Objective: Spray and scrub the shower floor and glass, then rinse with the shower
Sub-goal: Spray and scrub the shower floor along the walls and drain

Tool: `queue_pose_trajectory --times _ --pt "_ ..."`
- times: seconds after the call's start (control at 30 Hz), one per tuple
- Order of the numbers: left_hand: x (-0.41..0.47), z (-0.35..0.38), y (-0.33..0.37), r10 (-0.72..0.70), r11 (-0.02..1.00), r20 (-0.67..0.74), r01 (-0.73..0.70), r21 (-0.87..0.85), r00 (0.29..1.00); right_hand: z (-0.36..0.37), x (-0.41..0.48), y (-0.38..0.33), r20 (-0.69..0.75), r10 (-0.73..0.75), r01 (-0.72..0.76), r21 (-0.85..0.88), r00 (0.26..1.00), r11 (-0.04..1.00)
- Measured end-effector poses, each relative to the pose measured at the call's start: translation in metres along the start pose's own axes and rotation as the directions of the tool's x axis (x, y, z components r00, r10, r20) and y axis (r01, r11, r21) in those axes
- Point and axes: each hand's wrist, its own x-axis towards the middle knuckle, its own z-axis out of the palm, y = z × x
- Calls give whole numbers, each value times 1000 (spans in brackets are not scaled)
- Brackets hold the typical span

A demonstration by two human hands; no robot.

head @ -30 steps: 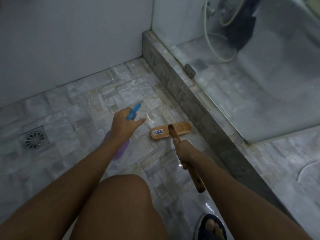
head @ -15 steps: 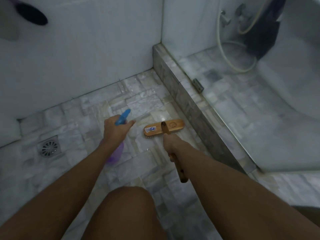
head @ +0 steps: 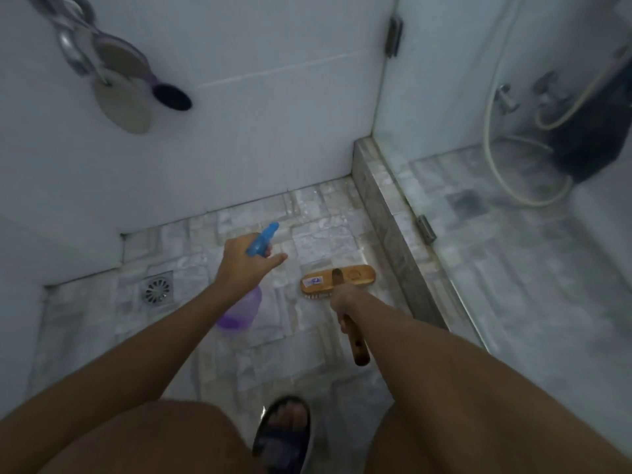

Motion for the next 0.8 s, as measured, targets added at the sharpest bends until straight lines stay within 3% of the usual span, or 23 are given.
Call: queue_pose_trajectory --times 0.13,0.33,0.5,0.6,0.73,0.8 --pt "16 -2 -6 60 997 25 -61 46 998 -11 9 -6 70 20 -20 -1 997 1000" --pt "47 54 -36 60 997 79 -63 34 995 -33 34 -21 -38 -57 57 9 998 998" --pt "46 90 -49 -43 999 22 42 30 999 -33 26 -9 -68 -122 126 56 990 990" --pt "50 87 -56 -70 992 -47 65 -107 996 -22 14 17 -46 -100 101 23 994 995" --pt "60 74 -58 1 976 -165 -37 -213 986 -23 21 19 -101 -41 51 97 994 994" --pt "64 73 -59 72 973 -204 -113 -199 976 -37 44 -2 -155 -87 108 134 984 985"
